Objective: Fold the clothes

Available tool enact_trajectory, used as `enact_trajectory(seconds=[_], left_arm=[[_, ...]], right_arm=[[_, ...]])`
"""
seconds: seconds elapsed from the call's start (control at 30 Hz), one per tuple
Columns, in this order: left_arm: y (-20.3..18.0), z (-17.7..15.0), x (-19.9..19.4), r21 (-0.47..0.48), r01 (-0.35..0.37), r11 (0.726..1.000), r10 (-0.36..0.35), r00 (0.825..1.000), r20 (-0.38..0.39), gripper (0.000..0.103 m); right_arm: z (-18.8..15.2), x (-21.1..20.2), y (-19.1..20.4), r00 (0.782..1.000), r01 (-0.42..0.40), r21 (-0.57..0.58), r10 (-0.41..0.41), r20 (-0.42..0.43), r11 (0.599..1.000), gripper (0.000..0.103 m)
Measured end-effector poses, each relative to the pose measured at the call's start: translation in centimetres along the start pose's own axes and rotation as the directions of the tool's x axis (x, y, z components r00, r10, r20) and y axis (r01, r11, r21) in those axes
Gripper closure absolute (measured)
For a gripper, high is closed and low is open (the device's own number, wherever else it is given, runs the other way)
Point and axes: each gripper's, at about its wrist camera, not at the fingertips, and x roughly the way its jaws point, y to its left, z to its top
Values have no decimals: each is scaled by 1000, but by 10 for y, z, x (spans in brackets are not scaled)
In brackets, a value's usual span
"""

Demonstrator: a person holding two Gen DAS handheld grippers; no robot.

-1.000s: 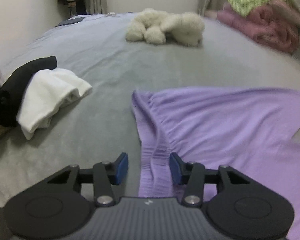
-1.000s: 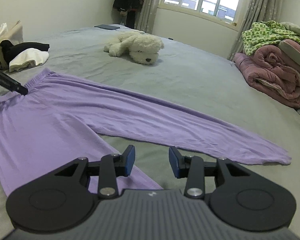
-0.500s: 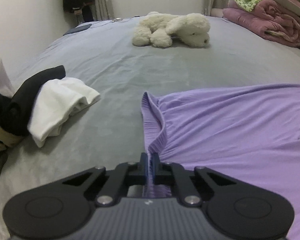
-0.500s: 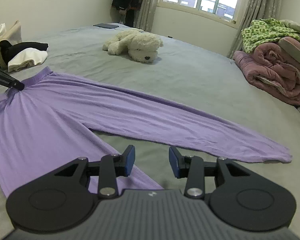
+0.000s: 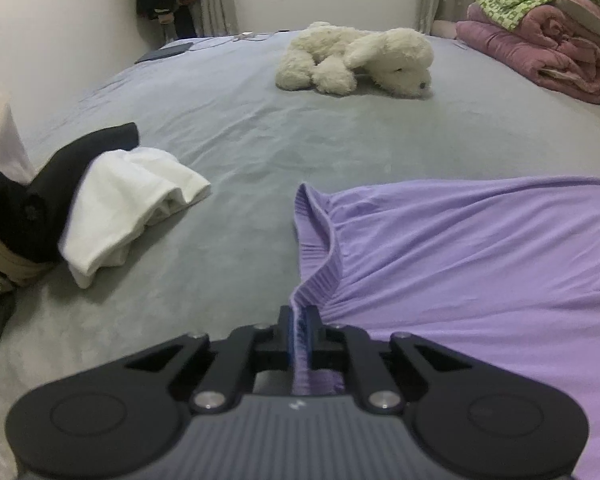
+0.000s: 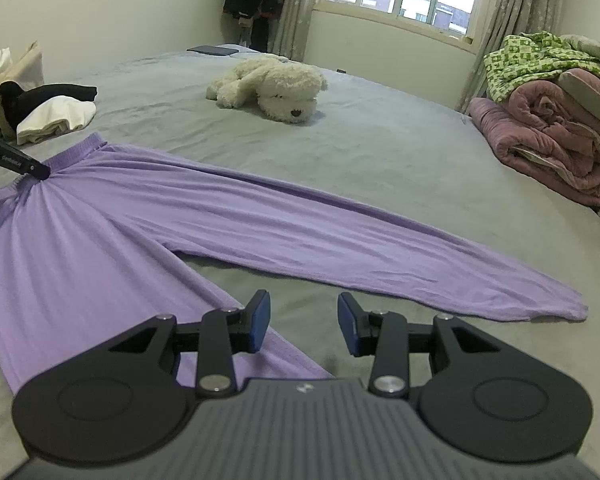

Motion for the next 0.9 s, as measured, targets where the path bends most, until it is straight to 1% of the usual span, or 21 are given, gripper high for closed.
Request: enact_trajectory(seconds=[0.03,0.07,0.13,0.27,0.3,0.37,0.43,0.5,0.6,0.7,0.73,0.83,0.87,0.9], left_arm=[[1,0,0,1,2,1000,-2,1000,0,89],[4,1,-1,-12,12,1000,-12,1000,0,88],[16,3,-4,-84,63,994,-63,998,2,87],[35,7,-12,-178,81,981,-75,996,37,87],[36,6,-12,-185,85,979,-79,996,40,87],[34,5,-10,-181,99,978,-93,995,37,87],[26,3,-6,-156,110,982,-108,994,20,87],[22,3,-3,-134,91,987,-90,996,12,88],[25,5,-6,-163,88,983,-84,996,30,90],[25,7,-9,-154,87,984,-79,995,58,90],[23,6,-8,-144,91,985,-84,995,55,90],[13,3,4,-100,65,993,-65,998,-2,90],[12,3,6,-96,53,994,-54,998,-10,89],[14,4,7,-98,25,995,-27,999,-19,89]], right_arm=[[0,0,0,1000,-7,3,7,-1,1000,62],[0,0,0,1000,-14,6,14,-2,1000,62],[-1,0,0,1000,-29,13,29,3,1000,62],[-1,2,1,999,-46,14,46,2,999,62],[-1,2,2,999,-46,10,46,-1,999,62],[-1,2,3,999,-45,4,45,-5,999,62],[-1,3,5,999,-44,0,44,-7,999,62],[-1,3,6,999,-42,-4,42,-9,999,62],[-1,3,6,999,-38,-4,37,-11,999,62],[-1,1,5,999,-41,3,41,-4,999,62],[-1,1,4,999,-45,6,45,-4,999,62],[-2,3,5,998,-61,11,61,-15,998,62],[-2,5,5,998,-66,11,66,-23,998,62],[-3,8,5,997,-66,11,67,-41,998,62]])
